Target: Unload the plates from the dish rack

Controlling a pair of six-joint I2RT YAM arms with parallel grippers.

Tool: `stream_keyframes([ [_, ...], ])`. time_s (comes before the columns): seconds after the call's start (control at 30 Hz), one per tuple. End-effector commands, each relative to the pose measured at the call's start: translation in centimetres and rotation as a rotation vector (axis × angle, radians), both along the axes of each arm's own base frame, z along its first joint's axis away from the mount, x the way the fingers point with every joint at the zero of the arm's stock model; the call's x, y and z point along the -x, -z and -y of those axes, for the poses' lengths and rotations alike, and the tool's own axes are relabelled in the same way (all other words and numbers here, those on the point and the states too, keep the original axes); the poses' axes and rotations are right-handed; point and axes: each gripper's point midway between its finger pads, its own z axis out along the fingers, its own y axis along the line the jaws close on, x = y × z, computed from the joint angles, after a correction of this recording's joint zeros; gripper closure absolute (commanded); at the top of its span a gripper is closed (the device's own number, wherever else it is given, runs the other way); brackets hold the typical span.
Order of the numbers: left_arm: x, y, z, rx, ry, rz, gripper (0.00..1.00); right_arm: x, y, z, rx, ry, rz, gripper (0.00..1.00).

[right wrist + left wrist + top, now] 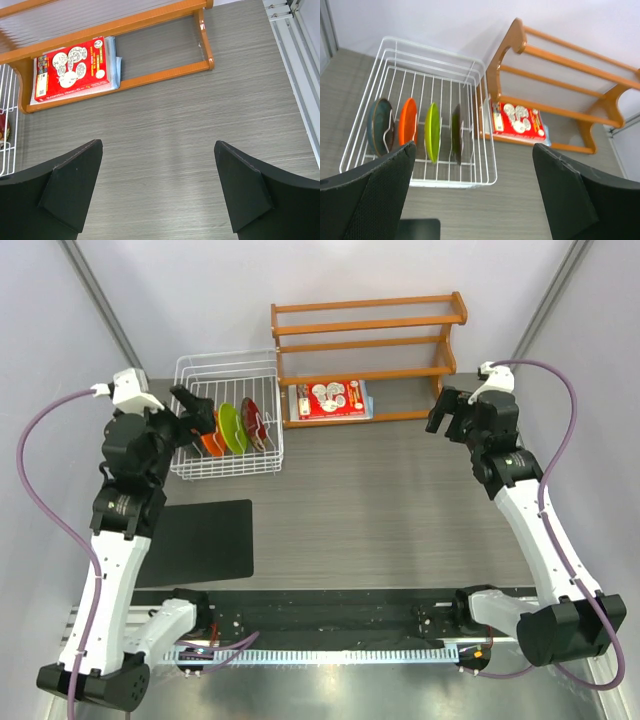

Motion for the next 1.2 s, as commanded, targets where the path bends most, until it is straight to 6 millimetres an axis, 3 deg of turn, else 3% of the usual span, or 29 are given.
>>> stream_keyframes([
  [0.0, 0.9, -4.5, 0.3, 0.012, 0.025, 0.078, 0.01, 0.3, -2.4, -0.6, -0.024, -0.024, 0.012, 0.0],
  [0.1, 1.9, -5.6, 1.4, -0.002, 0.103, 0.138, 0.01, 0.5, -1.9, -1.0, -0.046, -0.036, 0.002, 0.0],
  [0.13, 2.3, -4.6, 1.2, 0.003, 0.094, 0.143, 0.01, 0.5, -0.9, -1.0, -0.043, -0.035, -0.016, 0.0],
  [0.17, 2.1, -5.3, 1.2, 0.007, 0.087, 0.196, 0.0, 0.3, -0.6, -0.9, -0.041, -0.028, -0.022, 0.0],
  [0.23, 1.5, -3.7, 0.6, 0.009, 0.052, 0.176, 0.01, -0.1, 0.5, -1.0, -0.035, -0.03, -0.054, 0.0],
  [0.33, -0.5, -1.7, -0.1, -0.002, -0.007, 0.116, 0.01, -0.4, 1.4, -1.0, -0.026, -0.032, -0.078, 0.0],
  [0.43, -3.6, 1.8, 0.3, 0.011, -0.019, 0.01, 0.0, -0.7, 2.9, -0.9, -0.024, -0.018, -0.114, 0.0],
  [0.47, -4.6, 1.9, 0.1, 0.018, -0.038, 0.019, 0.01, -0.7, 3.3, -0.9, -0.025, -0.017, -0.125, 0.0],
  [0.5, -6.2, 4.0, 0.2, 0.015, -0.048, -0.036, 0.01, -0.7, 3.7, -0.8, -0.025, -0.01, -0.132, 0.0],
  [0.57, -7.9, 4.3, 0.4, 0.026, -0.059, -0.048, 0.01, -0.9, 4.7, -0.6, -0.019, 0.008, -0.153, 0.0],
  [0.6, -9.5, 6.3, 0.8, 0.021, -0.051, -0.096, 0.04, -1.0, 5.0, -0.6, -0.018, 0.01, -0.162, 0.0],
  [0.7, -12.1, 6.7, 1.6, 0.041, -0.038, -0.097, 0.07, -1.4, 6.0, -0.8, -0.024, 0.004, -0.187, 0.0],
  [0.83, -15.9, 8.6, 2.2, 0.044, -0.043, -0.146, 0.12, -1.6, 6.7, -1.1, -0.031, -0.007, -0.205, 0.0],
  [0.93, -17.6, 9.4, 2.7, 0.044, -0.036, -0.158, 0.14, -1.6, 6.8, -1.0, -0.028, 0.002, -0.202, 0.0],
  [1.17, -19.5, 12.4, 3.3, 0.035, -0.045, -0.22, 0.21, -1.7, 7.5, -0.6, -0.011, 0.014, -0.219, 0.0],
])
